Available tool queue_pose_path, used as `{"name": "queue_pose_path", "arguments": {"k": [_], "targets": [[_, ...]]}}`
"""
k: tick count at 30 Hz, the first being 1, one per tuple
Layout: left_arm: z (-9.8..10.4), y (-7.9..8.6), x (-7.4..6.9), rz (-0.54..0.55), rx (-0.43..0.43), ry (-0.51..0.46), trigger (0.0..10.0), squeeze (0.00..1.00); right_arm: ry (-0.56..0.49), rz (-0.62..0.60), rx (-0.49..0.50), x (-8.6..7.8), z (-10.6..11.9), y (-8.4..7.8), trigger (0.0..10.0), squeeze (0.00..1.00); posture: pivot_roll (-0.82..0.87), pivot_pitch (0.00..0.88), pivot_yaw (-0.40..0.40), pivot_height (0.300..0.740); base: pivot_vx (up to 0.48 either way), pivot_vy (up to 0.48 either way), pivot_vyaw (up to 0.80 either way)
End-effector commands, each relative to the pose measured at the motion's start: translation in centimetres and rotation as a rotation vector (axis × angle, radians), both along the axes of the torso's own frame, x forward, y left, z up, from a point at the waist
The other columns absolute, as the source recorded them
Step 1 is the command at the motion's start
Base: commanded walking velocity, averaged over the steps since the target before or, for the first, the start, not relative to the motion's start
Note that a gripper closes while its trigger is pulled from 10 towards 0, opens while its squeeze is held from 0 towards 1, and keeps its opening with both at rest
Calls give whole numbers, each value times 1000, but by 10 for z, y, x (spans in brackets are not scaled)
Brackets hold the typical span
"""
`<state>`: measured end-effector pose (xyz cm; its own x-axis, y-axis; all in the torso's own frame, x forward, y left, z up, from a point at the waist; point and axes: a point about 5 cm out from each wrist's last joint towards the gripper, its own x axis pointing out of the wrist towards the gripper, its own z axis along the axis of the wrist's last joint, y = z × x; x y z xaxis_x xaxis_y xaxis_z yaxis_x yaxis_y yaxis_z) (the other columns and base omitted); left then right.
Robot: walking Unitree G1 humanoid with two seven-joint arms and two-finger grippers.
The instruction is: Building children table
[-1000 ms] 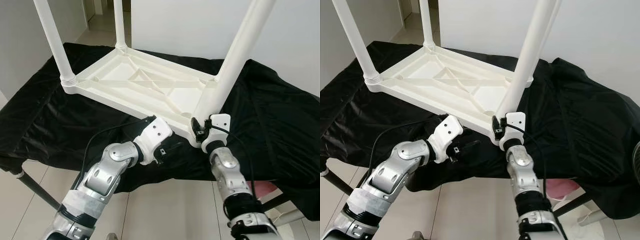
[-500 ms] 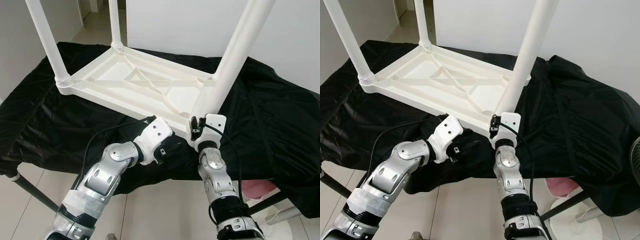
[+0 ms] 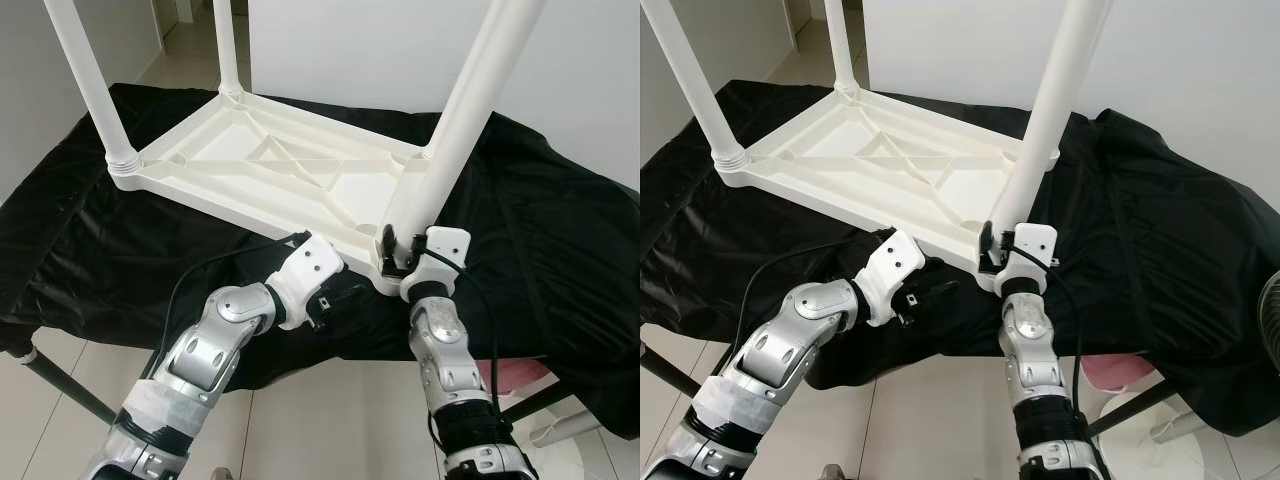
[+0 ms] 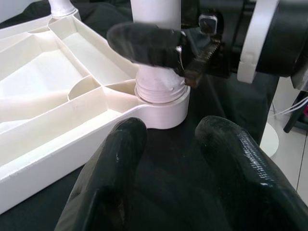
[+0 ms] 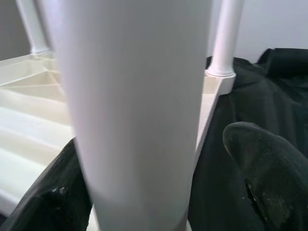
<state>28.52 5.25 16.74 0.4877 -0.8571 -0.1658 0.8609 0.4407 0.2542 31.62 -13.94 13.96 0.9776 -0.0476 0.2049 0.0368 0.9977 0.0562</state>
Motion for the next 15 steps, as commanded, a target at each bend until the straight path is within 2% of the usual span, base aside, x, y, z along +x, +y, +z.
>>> {"name": "queue_pose_path", "arguments": {"k": [1,4,8,13,15], "targets": [[-4,2,-2,6,5,19,10000,0,-2,49,13,-4,-2,-3,10000,0,23,63,-59,740,0,0,0],[-4,2,-2,6,5,19,10000,0,-2,49,13,-4,-2,-3,10000,0,23,63,-59,740,0,0,0],[-3,4,2,45,-23,14,10000,0,-10,193,7,-8,0,-12,10000,0,18,59,-62,740,0,0,0],[-4,6,1,43,-16,4,10000,0,-10,249,-27,-8,-1,-18,10000,0,19,60,-69,740,0,0,0],[-6,9,1,58,-7,-2,10000,0,-3,308,-22,-8,-4,-19,10000,0,11,55,-72,740,0,0,0]]}}
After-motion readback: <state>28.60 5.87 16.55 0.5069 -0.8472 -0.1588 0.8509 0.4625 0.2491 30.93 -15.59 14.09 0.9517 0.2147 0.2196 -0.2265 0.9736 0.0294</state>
